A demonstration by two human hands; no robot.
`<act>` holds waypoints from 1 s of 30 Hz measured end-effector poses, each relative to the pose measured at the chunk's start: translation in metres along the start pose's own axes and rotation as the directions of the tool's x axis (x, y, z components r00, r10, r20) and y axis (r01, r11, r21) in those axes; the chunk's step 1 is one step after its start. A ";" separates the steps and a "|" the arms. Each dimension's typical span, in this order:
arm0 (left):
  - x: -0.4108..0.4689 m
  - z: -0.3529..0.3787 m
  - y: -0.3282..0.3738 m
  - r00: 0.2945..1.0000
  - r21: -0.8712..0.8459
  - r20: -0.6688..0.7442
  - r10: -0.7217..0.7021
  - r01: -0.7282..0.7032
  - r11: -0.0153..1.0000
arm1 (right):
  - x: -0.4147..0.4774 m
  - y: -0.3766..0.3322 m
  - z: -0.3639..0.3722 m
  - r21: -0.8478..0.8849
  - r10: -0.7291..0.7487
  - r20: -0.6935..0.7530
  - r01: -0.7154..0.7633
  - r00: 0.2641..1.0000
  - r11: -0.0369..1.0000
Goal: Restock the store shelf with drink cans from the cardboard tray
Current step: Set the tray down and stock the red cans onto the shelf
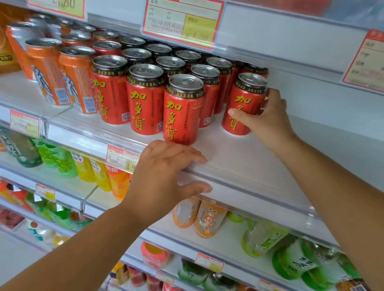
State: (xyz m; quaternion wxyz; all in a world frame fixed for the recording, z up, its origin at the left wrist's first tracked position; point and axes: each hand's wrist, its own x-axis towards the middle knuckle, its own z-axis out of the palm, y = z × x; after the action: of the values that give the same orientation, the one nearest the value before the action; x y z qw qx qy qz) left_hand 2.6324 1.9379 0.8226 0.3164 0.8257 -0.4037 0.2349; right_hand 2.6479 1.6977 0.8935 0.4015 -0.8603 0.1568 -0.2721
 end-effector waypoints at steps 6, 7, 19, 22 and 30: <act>0.000 0.001 -0.002 1.000 -0.021 0.000 0.011 -0.011 1.000 | 0.026 0.010 0.009 -0.050 -0.014 -0.039 0.012 0.999 0.999; 0.000 0.001 -0.002 1.000 -0.019 0.003 0.011 -0.011 1.000 | 0.028 0.013 0.011 -0.048 -0.012 -0.056 0.009 0.998 0.999; -0.001 -0.021 0.004 0.996 -0.236 0.000 -0.091 0.089 0.968 | 0.019 0.002 0.002 -0.062 0.176 -0.025 -0.177 0.984 0.982; -0.035 -0.059 -0.004 0.988 -0.288 -0.136 -0.071 0.030 0.957 | -0.037 -0.026 -0.019 -0.126 0.001 -0.194 -0.026 0.981 0.992; -0.268 -0.108 -0.121 0.677 -0.137 0.256 -0.690 0.732 0.668 | -0.242 -0.039 0.082 0.177 0.048 0.176 -0.080 0.983 0.981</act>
State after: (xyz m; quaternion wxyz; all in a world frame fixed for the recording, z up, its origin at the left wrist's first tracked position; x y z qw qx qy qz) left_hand 2.5657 2.2106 0.6845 0.4373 0.8932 -0.0997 -0.0321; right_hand 2.5044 1.8896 0.7979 0.4996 -0.8342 0.1238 -0.1977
